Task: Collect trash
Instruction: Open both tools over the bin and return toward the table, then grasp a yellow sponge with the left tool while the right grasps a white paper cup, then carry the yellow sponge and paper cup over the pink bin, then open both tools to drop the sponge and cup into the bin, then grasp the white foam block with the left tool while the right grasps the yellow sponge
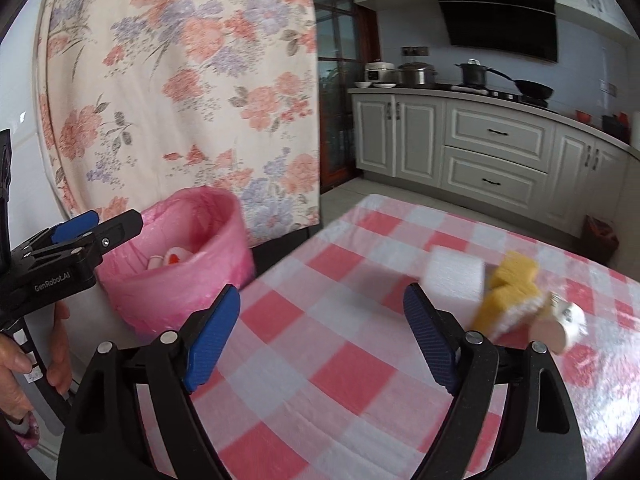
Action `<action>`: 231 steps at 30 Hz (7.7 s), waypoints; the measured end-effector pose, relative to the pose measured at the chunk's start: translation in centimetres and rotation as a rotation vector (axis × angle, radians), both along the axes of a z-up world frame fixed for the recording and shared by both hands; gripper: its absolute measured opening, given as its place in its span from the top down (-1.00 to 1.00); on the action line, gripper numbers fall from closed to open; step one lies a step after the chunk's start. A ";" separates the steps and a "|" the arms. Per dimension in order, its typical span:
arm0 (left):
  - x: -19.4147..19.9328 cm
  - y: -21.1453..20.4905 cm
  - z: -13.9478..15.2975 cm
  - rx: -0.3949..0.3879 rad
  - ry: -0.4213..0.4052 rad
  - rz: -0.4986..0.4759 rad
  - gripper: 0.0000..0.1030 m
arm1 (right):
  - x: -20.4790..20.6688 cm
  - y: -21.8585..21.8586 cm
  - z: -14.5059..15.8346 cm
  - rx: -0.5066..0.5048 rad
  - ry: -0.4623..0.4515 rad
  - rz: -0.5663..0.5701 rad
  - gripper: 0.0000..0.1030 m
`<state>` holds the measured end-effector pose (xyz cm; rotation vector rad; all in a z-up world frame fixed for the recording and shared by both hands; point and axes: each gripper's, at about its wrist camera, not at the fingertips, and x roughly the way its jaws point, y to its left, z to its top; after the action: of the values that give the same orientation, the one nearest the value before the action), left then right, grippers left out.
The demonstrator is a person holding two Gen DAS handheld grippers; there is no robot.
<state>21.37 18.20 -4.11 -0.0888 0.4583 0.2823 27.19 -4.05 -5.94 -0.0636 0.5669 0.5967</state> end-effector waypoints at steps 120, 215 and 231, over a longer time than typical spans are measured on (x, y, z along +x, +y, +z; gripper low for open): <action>0.5 -20.4 -7.2 -0.018 0.161 -0.525 0.69 | -6.6 -19.0 -5.1 -0.029 0.120 -0.410 -0.27; -0.6 -6.8 -3.6 -0.054 0.018 -0.066 -0.90 | -1.3 -5.0 -1.0 -0.020 -0.014 -0.084 -0.52; 5.0 -16.0 -7.4 0.017 0.084 -0.222 -0.90 | 1.4 -14.4 -4.5 -0.062 0.040 -0.307 -0.52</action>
<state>26.37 2.17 -11.54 -0.0088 0.5440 0.0719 28.58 -18.44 -10.43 -0.0223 0.6194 0.2828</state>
